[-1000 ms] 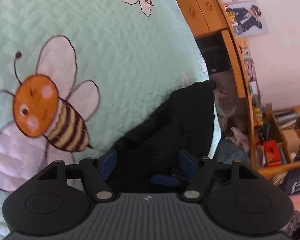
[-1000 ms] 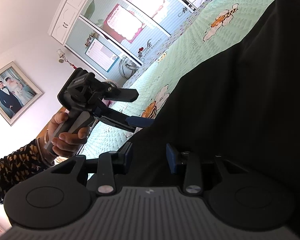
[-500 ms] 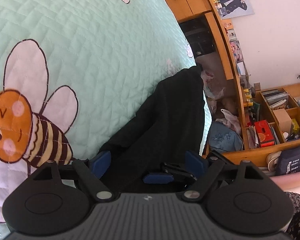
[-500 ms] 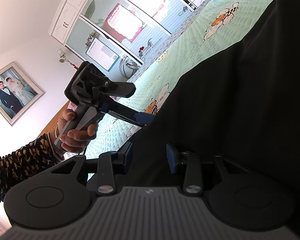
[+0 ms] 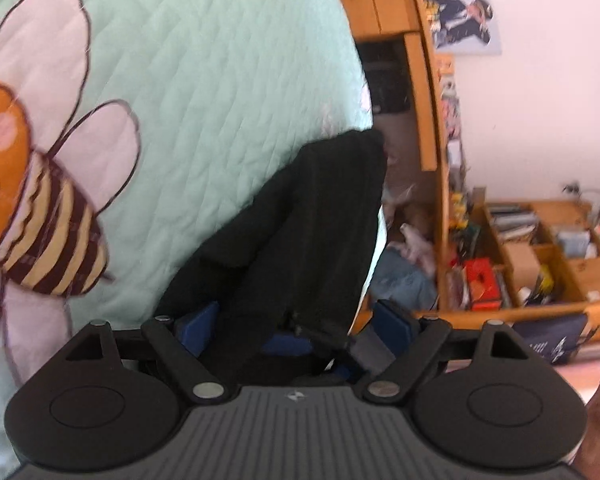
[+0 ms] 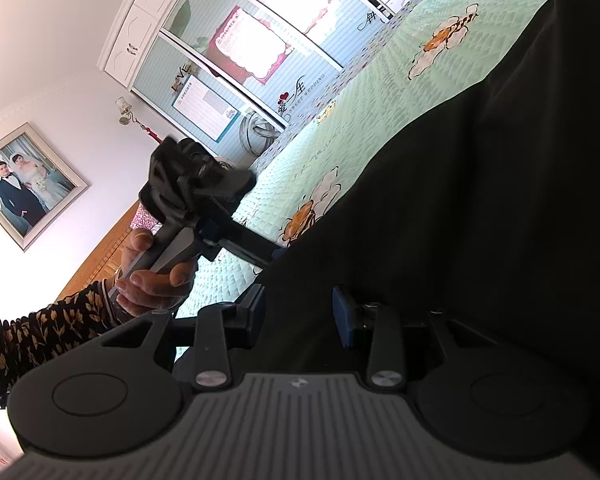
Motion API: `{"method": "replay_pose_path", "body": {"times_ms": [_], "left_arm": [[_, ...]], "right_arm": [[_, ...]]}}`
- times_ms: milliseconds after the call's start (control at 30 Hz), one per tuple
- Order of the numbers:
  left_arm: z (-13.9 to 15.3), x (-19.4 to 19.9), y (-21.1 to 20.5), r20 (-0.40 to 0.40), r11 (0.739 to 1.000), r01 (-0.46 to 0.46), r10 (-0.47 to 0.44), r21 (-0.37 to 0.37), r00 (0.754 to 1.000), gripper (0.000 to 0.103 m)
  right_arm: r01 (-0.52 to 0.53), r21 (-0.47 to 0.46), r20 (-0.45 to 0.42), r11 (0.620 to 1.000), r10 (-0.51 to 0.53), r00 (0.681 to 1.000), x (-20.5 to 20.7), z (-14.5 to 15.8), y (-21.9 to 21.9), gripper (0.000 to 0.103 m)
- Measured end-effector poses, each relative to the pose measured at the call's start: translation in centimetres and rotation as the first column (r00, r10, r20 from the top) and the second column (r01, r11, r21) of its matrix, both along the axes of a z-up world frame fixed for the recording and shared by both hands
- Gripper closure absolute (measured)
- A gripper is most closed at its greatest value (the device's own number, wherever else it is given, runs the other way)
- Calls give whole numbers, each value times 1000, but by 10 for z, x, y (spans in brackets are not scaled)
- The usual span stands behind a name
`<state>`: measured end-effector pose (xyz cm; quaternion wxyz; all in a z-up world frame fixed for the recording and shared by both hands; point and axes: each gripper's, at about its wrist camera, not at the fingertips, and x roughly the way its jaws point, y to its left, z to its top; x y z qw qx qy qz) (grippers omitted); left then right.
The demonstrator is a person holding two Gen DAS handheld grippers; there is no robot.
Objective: Fold clothes
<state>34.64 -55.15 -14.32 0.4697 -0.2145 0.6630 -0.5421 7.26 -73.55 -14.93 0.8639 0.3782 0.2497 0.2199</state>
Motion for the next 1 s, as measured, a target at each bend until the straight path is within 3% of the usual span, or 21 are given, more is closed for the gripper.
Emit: {"method": "replay_pose_path", "body": {"times_ms": [100, 300, 400, 467, 533, 733, 867, 1000], "left_arm": [[2, -1, -13, 0, 1000, 0, 0, 1, 1000, 16], [7, -7, -26, -2, 997, 71, -71, -20, 997, 3], [-4, 0, -16, -89, 992, -105, 98, -74, 991, 3], [-9, 5, -4, -133, 961, -257, 242, -103, 961, 3], [-13, 10, 9, -175, 907, -402, 379, -123, 909, 4], [-1, 20, 28, -67, 822, -541, 538, -176, 840, 5], [0, 26, 27, -83, 837, -525, 518, -157, 851, 5], [12, 12, 19, -17, 903, -407, 409, -140, 912, 3]], "right_arm": [[1, 0, 0, 1000, -1, 1000, 0, 0, 1, 64], [0, -1, 1, 1000, 0, 1000, 0, -1, 1, 64], [0, -3, 1, 1000, 0, 1000, 0, 0, 1, 64], [0, -4, 2, 1000, 0, 1000, -1, 0, 2, 64], [1, -4, 2, 1000, -1, 1000, -1, 0, 2, 64], [-1, -4, 3, 1000, 1, 1000, -1, 0, 3, 64], [-1, -1, 4, 1000, 1, 1000, -2, 0, 3, 64], [-4, 1, 5, 1000, 4, 1000, -2, 0, 2, 64]]}}
